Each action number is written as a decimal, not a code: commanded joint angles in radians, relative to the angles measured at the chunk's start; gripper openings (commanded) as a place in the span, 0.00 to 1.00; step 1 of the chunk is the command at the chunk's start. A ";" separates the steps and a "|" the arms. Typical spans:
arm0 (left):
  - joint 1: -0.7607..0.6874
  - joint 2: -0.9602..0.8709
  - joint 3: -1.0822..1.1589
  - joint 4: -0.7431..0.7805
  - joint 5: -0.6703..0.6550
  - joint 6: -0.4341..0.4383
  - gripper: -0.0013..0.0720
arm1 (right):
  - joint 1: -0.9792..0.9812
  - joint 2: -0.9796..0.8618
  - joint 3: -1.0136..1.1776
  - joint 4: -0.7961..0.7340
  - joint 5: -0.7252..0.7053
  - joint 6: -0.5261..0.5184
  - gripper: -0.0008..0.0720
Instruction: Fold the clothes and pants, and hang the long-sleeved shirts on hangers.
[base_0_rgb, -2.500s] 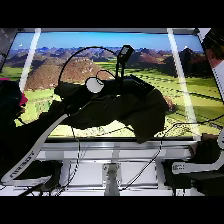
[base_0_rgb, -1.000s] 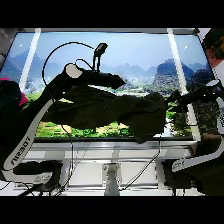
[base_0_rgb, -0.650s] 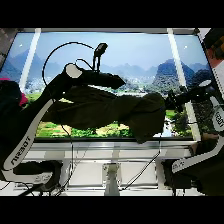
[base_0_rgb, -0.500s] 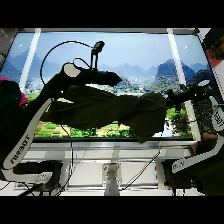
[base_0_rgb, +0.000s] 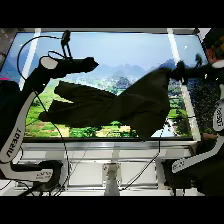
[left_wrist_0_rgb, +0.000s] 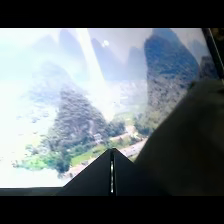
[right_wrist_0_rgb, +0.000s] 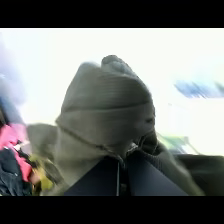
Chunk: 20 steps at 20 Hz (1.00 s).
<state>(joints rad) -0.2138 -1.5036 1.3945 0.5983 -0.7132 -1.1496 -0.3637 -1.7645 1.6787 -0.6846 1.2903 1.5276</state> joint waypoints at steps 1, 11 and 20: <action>0.042 0.002 0.000 0.001 -0.005 -0.011 0.03 | 0.047 0.000 0.246 0.048 0.021 -0.002 0.04; 0.089 0.002 0.000 -0.006 0.040 -0.010 0.07 | 0.508 -0.001 0.323 -0.077 0.194 0.009 0.04; 0.084 0.001 0.000 -0.522 -0.361 0.663 0.68 | 0.587 -0.007 0.323 -0.158 0.151 0.008 0.04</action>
<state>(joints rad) -0.1291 -1.5024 1.3945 0.2329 -0.9123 -0.6903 0.2195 -1.7676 2.0006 -0.8261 1.4452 1.5360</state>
